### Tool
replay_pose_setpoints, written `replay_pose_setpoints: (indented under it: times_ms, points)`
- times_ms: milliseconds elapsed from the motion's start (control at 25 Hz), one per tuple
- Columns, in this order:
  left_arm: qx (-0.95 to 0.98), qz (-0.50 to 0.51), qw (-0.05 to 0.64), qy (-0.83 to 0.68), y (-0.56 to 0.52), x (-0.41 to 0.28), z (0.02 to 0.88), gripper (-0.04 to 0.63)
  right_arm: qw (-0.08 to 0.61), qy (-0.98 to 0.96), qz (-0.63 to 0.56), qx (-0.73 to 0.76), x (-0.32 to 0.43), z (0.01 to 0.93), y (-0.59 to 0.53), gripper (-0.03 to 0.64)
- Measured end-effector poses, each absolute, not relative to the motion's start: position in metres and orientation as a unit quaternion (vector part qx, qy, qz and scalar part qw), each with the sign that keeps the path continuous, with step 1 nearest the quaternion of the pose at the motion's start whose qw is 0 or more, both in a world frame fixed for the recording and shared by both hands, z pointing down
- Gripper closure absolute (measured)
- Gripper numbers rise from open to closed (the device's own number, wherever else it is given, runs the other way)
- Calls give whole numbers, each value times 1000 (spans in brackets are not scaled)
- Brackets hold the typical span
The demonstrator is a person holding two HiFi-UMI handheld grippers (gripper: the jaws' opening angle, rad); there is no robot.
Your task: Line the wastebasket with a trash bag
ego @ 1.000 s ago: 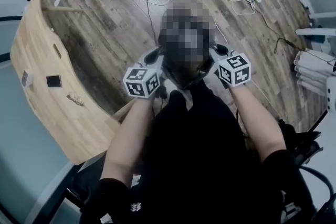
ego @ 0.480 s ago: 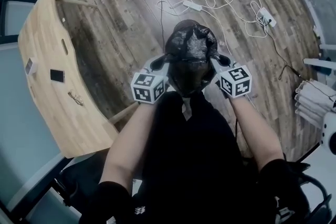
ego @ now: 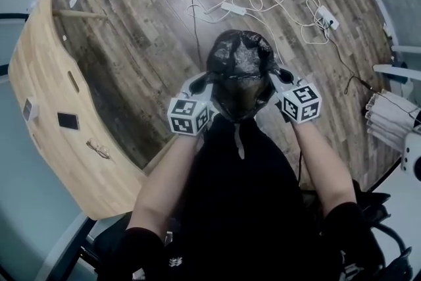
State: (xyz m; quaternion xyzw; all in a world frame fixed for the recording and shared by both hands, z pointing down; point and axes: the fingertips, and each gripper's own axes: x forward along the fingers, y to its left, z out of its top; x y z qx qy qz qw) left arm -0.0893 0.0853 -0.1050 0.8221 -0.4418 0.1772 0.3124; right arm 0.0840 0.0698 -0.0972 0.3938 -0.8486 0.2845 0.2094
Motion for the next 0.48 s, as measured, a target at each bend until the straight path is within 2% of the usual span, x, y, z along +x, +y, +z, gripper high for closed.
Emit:
replay_pose_setpoints:
  times_ms: [480]
  points:
    - [820,184,321,-436,34,-103,-54,594,197,-842,304,401,70,-51,28,615]
